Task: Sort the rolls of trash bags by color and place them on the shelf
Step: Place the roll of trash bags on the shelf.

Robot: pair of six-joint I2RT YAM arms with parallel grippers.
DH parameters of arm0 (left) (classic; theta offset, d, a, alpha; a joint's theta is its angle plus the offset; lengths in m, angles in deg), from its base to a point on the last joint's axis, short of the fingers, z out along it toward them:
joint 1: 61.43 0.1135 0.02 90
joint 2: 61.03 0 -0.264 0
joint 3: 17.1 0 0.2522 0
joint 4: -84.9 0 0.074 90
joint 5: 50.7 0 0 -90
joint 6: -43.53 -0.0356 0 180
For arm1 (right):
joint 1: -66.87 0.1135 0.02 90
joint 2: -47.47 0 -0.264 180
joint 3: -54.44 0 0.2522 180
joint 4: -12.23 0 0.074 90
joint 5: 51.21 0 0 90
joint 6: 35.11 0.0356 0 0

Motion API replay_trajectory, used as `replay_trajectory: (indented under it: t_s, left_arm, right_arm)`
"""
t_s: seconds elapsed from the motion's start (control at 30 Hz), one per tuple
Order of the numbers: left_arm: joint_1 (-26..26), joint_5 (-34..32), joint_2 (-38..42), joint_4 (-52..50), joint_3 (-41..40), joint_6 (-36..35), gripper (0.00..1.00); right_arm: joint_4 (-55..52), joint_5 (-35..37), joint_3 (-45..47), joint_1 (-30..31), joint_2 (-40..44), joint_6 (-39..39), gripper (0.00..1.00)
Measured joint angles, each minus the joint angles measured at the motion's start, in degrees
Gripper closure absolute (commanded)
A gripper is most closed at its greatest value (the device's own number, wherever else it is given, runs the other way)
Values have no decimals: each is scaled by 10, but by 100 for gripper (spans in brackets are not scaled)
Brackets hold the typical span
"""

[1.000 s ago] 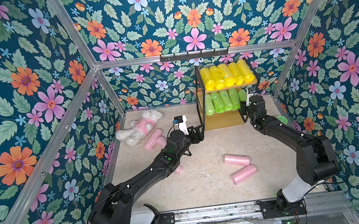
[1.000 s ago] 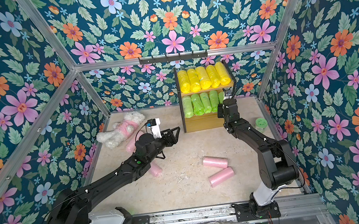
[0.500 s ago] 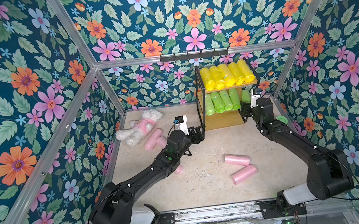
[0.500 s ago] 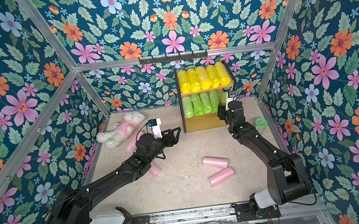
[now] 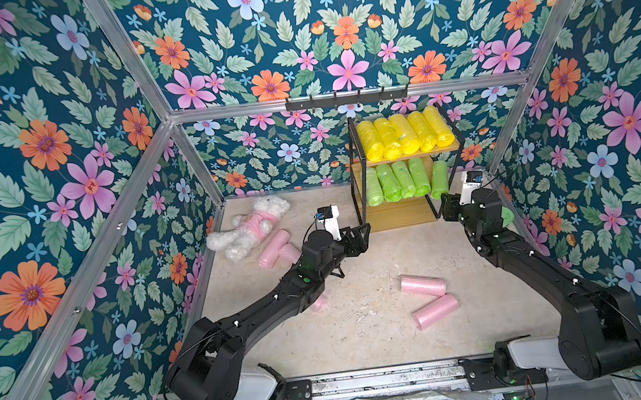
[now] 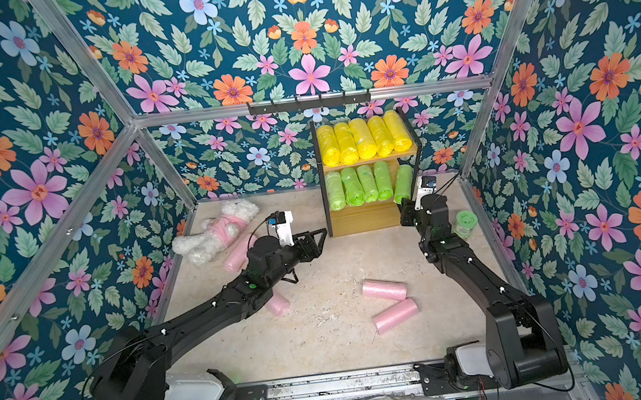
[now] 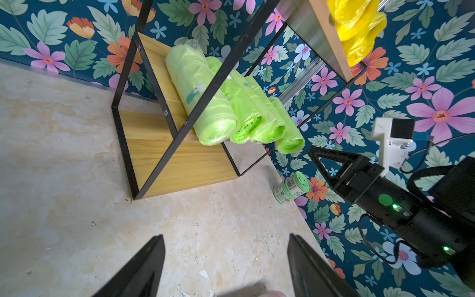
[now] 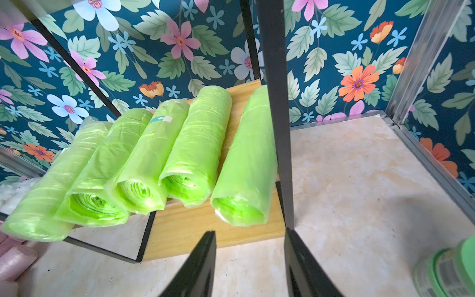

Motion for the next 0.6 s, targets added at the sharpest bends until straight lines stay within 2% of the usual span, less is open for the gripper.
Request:
replay_trajectory:
  t_s: [0.6]
  left_arm:
    - [0, 7, 4, -1, 0, 2, 20]
  right_arm:
    - [52, -63, -34, -53, -60, 40, 57]
